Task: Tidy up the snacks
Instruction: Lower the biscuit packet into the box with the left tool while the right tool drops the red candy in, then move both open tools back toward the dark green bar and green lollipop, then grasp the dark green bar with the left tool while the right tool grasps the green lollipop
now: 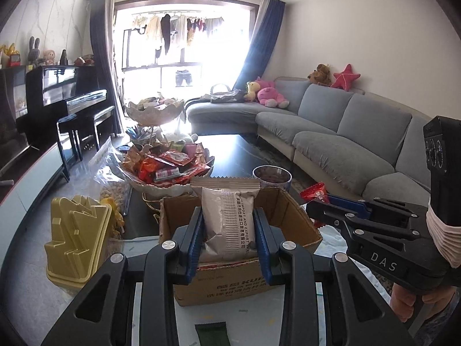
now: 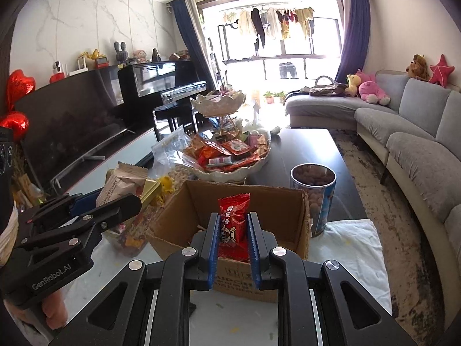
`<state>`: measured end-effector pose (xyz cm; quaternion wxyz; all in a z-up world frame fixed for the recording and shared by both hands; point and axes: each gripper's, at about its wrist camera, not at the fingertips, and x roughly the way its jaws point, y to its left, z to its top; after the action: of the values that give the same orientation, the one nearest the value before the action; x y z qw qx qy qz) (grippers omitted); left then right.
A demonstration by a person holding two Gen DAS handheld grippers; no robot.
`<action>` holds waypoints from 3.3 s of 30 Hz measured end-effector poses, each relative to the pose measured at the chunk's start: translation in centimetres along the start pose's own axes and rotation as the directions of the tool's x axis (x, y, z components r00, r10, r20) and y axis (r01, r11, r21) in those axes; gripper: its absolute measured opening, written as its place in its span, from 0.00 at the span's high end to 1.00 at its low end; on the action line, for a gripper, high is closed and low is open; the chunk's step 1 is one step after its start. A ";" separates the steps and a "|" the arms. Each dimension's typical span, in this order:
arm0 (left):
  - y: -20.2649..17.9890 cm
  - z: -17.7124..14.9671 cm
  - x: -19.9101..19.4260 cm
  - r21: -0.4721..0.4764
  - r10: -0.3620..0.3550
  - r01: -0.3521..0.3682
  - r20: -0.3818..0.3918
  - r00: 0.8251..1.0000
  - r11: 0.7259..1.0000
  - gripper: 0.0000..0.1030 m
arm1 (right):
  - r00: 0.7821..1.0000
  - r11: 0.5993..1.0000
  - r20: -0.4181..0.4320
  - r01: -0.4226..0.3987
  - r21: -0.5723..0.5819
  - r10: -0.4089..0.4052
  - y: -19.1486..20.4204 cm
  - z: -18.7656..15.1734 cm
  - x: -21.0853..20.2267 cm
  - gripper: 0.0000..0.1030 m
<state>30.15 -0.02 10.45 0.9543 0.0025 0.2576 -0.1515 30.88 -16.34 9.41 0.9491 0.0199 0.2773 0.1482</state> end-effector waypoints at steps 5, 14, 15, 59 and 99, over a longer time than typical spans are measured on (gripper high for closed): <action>0.7 0.4 2.2 -0.015 0.001 -0.001 -0.045 0.999 1.000 0.67 | 0.999 1.000 -0.035 -0.005 -0.019 0.005 -0.2 0.7 1.8 0.81; 1.3 0.7 5.6 -0.042 0.003 -0.007 -0.103 0.995 0.999 0.67 | 0.994 0.999 -0.107 -0.010 -0.032 0.006 -1.2 1.5 5.1 0.81; 1.4 0.8 5.9 -0.043 0.006 -0.010 -0.109 0.994 0.999 0.67 | 0.994 0.999 -0.112 -0.010 -0.030 0.007 -1.3 1.5 5.5 0.81; -2.7 -7.3 -0.9 -0.003 0.221 -0.224 -0.135 0.966 0.975 0.18 | 0.982 0.993 -0.150 0.114 -0.024 -0.117 -2.8 -6.1 -0.1 0.50; 0.7 -19.6 9.7 -0.082 0.143 -0.210 -0.495 0.857 0.974 0.32 | 0.875 0.974 -0.438 0.225 -0.008 -0.206 -6.1 -16.3 9.1 0.50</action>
<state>28.71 -0.49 -11.34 0.8666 0.0007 0.4973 -0.0402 31.22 -20.24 -9.82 0.8727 -0.0240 0.4863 0.0361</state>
